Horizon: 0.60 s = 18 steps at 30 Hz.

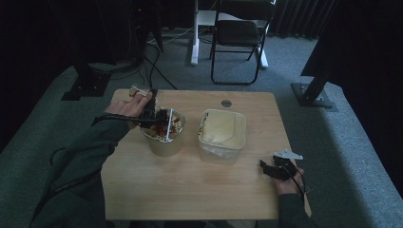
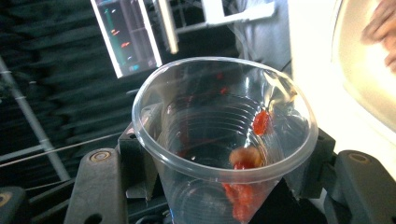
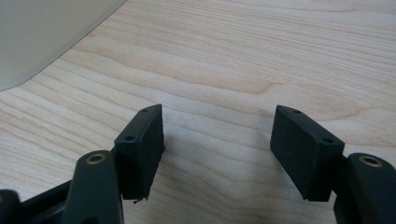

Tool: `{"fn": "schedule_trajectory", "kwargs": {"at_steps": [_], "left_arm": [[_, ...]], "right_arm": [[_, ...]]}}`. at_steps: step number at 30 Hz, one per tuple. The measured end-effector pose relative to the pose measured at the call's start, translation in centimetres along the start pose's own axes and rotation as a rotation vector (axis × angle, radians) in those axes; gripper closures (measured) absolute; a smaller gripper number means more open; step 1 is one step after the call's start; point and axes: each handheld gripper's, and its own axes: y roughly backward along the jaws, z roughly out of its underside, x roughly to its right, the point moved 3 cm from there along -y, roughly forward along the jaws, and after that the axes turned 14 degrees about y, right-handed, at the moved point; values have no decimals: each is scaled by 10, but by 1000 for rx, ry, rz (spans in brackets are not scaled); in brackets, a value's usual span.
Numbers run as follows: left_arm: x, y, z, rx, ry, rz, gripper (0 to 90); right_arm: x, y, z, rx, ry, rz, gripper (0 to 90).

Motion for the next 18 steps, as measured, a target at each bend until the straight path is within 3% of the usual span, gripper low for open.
{"fn": "schedule_trajectory", "kwargs": {"at_steps": [1,2,3,4,5,6,8,9,10,11,12,14,15,16,17,18], "left_arm": [[0,0,0,1,13,15,389],[0,0,0,-8,-12,-3,389],[1,1,0,9,-11,1,389],[0,0,1,-9,-2,3,391],[1,0,1,-14,-22,-9,391],[1,1,1,1,-12,10,391],[2,0,2,-8,-28,-4,391],[2,0,2,-14,-13,13,391],[3,1,2,-11,-34,-5,391],[2,1,3,-3,-3,20,396],[2,-1,4,-28,-9,6,397],[2,1,4,-16,10,22,402],[3,0,5,-32,-15,6,400],[2,0,5,-12,15,30,400],[3,-1,6,-37,-4,12,400],[3,0,6,-19,2,23,399]], "right_arm": [[0,0,0,0,0,0,344],[0,0,0,-1,0,0,344],[0,0,0,-1,0,0,344],[0,0,0,0,0,0,344],[0,0,0,0,1,0,344],[0,0,0,0,0,0,344],[0,0,0,-1,1,0,344],[0,0,0,0,0,0,344],[0,0,0,-1,1,0,344],[0,0,0,0,0,-1,344],[0,0,0,-1,0,0,344],[0,0,0,-1,0,0,344],[0,0,0,-1,1,0,344],[0,0,0,-1,0,-1,344],[0,0,0,-1,0,-1,343],[0,0,0,-1,1,0,343]]}}
